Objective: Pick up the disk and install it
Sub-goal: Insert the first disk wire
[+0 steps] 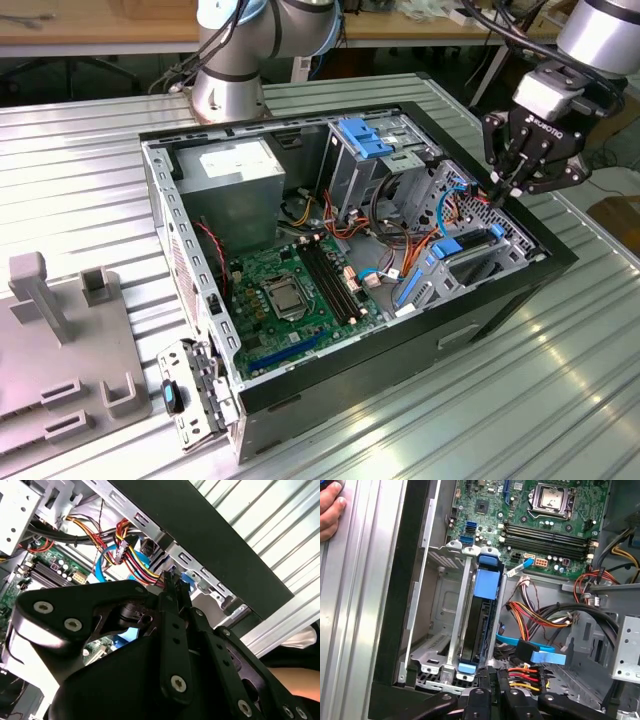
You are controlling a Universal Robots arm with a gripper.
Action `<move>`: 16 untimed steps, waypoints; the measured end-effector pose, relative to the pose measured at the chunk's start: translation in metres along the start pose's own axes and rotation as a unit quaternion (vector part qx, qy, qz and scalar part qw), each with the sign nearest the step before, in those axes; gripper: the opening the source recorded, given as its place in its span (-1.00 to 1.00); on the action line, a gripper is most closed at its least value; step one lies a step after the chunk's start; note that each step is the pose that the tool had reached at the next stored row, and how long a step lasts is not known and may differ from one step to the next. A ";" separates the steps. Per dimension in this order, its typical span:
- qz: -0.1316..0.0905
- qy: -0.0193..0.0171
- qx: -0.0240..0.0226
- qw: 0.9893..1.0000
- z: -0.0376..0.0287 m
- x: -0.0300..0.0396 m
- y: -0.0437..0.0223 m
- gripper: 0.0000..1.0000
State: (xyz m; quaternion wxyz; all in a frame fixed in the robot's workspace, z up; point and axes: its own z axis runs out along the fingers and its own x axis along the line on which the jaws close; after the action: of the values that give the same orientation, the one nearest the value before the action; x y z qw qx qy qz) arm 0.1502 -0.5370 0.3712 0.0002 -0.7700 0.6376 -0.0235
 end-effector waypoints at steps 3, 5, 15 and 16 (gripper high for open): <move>0.002 0.000 0.000 1.000 0.0001 0.0040 0.0014 -0.66; 0.011 0.000 0.000 1.000 0.0002 0.0040 0.0015 -0.66; 0.076 0.002 -0.003 0.997 0.0009 0.0027 0.0083 -0.66; 0.077 0.002 -0.003 0.997 0.0009 0.0023 0.0103 -0.66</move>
State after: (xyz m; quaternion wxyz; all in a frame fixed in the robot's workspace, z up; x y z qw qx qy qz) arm 0.1406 -0.5412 0.3701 -0.0016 -0.7189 0.6947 -0.0235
